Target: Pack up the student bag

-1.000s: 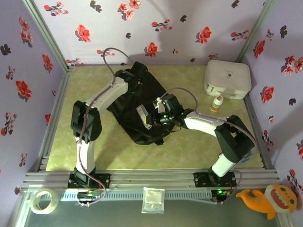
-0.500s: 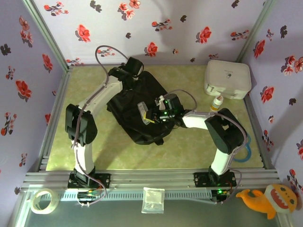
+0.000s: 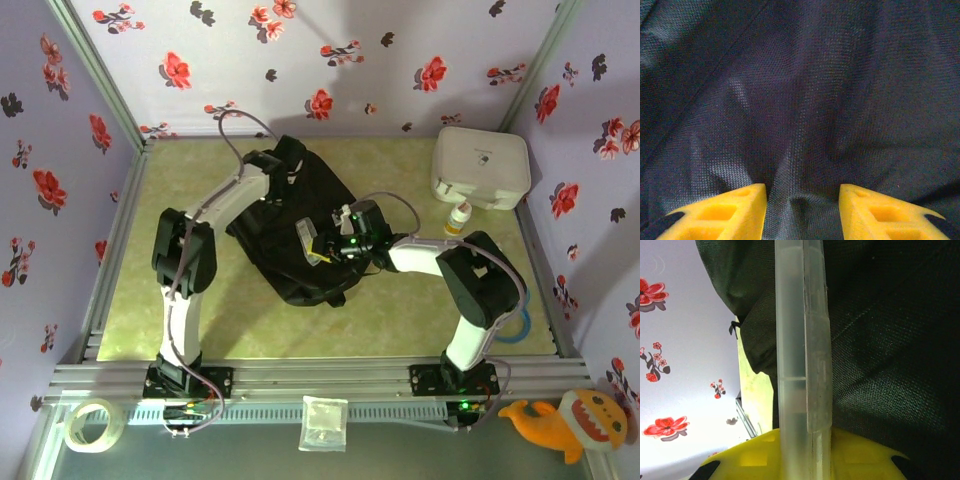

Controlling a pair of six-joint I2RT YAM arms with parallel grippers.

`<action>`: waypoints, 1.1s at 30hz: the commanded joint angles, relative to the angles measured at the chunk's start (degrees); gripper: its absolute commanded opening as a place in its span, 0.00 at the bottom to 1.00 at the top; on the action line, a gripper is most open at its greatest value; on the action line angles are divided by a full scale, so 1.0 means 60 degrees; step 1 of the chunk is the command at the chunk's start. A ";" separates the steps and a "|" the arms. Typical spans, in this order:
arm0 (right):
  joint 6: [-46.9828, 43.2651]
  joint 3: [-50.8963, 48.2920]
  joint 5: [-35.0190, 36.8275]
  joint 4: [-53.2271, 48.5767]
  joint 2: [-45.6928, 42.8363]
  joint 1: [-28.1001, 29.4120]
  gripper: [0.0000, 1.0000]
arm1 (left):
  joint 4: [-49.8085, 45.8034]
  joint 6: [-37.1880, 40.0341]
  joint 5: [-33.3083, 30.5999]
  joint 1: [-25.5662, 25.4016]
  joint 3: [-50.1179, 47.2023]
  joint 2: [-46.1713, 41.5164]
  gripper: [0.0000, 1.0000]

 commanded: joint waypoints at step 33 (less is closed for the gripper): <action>0.0968 -0.0650 -0.0990 0.0840 -0.0076 -0.0592 0.16 | -0.0064 -0.0441 0.2898 0.0380 -0.0255 -0.2075 0.00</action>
